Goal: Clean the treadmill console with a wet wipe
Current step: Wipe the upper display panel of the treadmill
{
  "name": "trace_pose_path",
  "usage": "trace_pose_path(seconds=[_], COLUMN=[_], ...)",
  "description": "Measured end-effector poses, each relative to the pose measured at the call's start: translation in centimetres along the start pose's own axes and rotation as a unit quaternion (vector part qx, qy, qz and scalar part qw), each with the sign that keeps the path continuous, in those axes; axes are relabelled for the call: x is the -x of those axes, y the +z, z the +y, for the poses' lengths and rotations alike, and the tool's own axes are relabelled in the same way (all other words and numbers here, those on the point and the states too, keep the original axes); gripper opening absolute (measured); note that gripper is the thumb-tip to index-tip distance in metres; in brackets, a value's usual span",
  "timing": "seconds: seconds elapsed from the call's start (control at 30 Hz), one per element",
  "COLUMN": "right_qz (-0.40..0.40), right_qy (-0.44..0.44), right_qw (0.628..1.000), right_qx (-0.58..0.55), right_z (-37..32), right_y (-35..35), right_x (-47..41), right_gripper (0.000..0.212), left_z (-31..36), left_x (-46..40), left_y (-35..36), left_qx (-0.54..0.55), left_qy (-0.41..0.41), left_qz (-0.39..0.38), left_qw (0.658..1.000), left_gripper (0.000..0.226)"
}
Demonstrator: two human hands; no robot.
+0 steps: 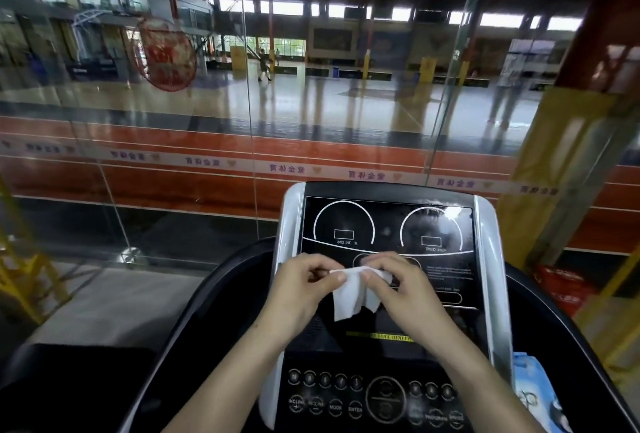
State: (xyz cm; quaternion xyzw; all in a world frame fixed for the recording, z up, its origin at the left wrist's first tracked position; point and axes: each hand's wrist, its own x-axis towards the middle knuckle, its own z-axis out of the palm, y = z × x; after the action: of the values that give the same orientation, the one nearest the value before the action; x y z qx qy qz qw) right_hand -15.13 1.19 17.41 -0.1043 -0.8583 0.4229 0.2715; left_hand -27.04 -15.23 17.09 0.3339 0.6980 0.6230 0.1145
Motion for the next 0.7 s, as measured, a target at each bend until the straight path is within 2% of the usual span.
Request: trace_pose_path(seconds=[0.17, 0.37, 0.47, 0.57, 0.63, 0.7], right_qz=[0.002, -0.020, -0.019, -0.041, -0.023, 0.069], right_qy=[0.075, 0.169, 0.170, 0.199, 0.208, 0.197], right_qw=[0.982, 0.923, 0.929, 0.912, 0.913, 0.942], right_qx=[-0.173, -0.346, -0.327, -0.357, -0.350, -0.264], right_z=[-0.7, -1.6, -2.1, -2.3, -2.0, -1.8], right_y=[1.7, 2.6, 2.5, 2.5, 2.7, 2.7], right_x=[0.4, -0.7, -2.7, -4.6, -6.2, -7.9], right_gripper=[0.009, 0.014, 0.014, 0.015, 0.014, 0.010], left_z=[-0.9, -1.0, -0.9, -1.2, -1.7, -2.8], left_x=[-0.8, -2.2, -3.6, -5.5, -6.5, -7.3], left_y=[-0.7, -1.0, -1.5, -2.1, -2.6, -3.4], left_qx=[0.023, 0.052, 0.052, 0.033, -0.052, -0.198], left_qy=[-0.009, -0.020, -0.010, 0.015, 0.049, 0.118], left_qz=[-0.006, -0.006, 0.002, 0.009, 0.046, 0.105], left_qw=[1.000, 0.998, 0.999, 0.999, 0.996, 0.968], left_gripper=[0.009, 0.010, 0.010, 0.010, 0.008, 0.011])
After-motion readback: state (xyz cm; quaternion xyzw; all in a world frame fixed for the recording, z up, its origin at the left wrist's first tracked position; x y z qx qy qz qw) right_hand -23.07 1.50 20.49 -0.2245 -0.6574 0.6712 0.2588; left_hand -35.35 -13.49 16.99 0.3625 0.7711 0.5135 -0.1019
